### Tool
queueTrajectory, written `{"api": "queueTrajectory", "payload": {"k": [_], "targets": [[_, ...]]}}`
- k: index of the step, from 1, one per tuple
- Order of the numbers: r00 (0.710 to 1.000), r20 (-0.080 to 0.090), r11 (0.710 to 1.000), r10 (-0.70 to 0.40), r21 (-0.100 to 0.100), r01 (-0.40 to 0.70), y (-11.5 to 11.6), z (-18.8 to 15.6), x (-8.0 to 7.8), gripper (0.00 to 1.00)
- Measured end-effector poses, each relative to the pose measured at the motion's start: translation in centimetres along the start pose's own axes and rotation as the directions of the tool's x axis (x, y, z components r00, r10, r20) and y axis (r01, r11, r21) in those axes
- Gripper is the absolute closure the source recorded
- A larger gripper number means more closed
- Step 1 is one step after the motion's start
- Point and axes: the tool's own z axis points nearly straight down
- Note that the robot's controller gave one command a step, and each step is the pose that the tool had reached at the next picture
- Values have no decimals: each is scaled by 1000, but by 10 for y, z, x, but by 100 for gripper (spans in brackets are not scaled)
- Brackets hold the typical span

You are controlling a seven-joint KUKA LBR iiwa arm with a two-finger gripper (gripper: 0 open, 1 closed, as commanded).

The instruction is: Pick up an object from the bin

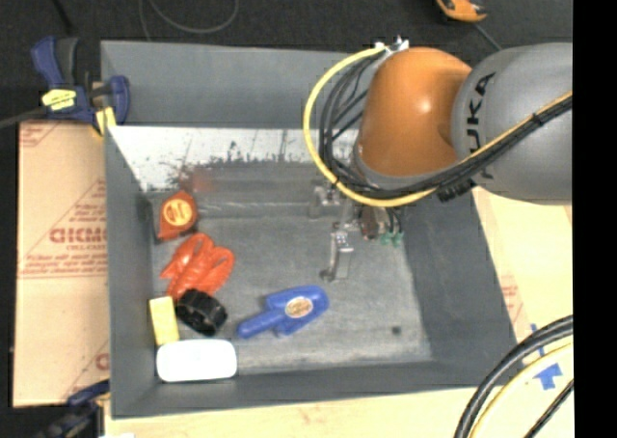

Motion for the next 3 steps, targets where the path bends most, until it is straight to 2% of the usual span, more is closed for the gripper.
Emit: {"api": "queueTrajectory", "payload": {"k": [1, 2, 3], "targets": [[998, 5, 998, -64, 1, 64, -13, 43, 19, 0], [994, 4, 994, -107, 2, 107, -11, 101, 16, 0], [989, -6, 989, -148, 1, 148, -9, 126, 39, 0]]}}
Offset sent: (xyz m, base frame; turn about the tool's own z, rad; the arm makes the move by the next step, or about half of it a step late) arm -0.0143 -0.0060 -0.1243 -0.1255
